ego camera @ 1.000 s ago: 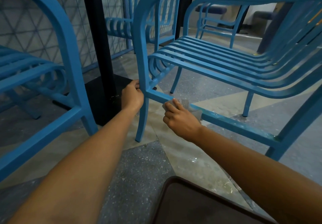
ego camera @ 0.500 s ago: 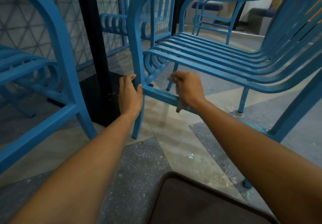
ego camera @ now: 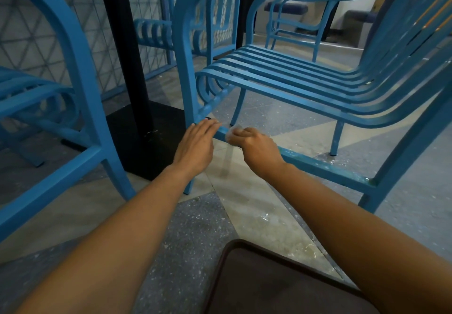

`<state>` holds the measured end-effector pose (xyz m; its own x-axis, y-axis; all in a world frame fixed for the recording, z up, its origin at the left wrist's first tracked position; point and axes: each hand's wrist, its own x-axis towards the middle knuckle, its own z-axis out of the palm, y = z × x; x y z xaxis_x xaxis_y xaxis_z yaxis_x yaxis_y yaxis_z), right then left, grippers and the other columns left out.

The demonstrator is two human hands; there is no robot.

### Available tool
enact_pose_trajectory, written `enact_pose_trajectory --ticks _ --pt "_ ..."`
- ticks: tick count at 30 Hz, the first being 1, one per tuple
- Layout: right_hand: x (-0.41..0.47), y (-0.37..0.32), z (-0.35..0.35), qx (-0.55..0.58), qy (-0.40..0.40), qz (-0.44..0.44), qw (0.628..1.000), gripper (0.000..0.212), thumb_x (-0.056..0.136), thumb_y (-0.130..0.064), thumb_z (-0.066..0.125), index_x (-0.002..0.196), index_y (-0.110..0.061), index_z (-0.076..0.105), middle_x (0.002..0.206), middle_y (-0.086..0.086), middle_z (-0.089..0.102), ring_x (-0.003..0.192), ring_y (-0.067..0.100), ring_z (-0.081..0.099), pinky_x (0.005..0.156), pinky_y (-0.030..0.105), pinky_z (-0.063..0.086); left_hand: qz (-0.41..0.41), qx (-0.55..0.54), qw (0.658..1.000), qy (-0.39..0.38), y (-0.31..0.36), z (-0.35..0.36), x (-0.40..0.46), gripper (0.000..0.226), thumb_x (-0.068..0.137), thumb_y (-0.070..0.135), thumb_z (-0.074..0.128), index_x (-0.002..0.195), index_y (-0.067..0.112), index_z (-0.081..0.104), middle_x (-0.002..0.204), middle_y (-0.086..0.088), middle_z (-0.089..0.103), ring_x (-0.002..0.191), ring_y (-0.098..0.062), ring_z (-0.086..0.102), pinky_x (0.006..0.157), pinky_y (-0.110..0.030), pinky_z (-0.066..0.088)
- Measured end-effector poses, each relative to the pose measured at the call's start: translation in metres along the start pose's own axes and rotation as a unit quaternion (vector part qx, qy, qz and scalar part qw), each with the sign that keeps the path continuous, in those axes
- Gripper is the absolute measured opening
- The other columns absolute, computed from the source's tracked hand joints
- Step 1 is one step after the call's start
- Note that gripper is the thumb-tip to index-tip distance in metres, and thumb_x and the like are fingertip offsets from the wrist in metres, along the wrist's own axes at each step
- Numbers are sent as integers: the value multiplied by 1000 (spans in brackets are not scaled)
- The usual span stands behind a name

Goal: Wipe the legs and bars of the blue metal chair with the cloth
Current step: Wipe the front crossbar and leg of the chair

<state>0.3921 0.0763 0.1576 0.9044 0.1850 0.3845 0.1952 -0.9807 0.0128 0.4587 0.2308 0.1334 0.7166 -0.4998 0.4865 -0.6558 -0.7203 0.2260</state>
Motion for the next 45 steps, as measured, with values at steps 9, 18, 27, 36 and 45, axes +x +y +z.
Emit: enact_pose_trajectory --ticks 9,18,27,36,45 --pt "-20 5 -4 -69 20 -36 997 35 81 0 63 114 -8 67 120 10 63 95 30 57 67 39 52 -2 -20 1000 -6 2 2 -1 55 91 1 42 142 18 34 149 2 34 140 -13 24 119 -32 9" --pt "-35 12 -16 -161 -44 -89 982 37 91 -12 51 128 -9 55 134 8 47 108 28 46 87 39 46 -20 -50 998 12 2 7 0 56 87 -4 43 138 20 40 142 3 41 136 -15 32 119 -37 13" --pt "-5 6 -13 -152 81 -123 977 42 84 -7 33 105 -5 69 112 14 65 86 29 55 72 34 51 -50 -91 993 50 4 18 2 51 86 -5 48 131 18 49 131 1 50 127 -19 42 111 -42 32" --pt "-5 -5 -6 -225 -18 -105 969 44 97 -13 36 139 -2 34 140 19 36 123 33 36 100 41 36 -68 -89 993 41 4 16 4 57 82 -11 46 131 18 50 134 1 48 127 -20 40 108 -37 34" --pt "-19 3 4 -280 -21 -133 951 30 92 -26 52 116 -13 63 129 2 48 113 24 45 91 33 44 -70 -82 993 39 3 14 5 58 82 -13 45 130 18 51 134 0 49 126 -21 42 109 -38 34"
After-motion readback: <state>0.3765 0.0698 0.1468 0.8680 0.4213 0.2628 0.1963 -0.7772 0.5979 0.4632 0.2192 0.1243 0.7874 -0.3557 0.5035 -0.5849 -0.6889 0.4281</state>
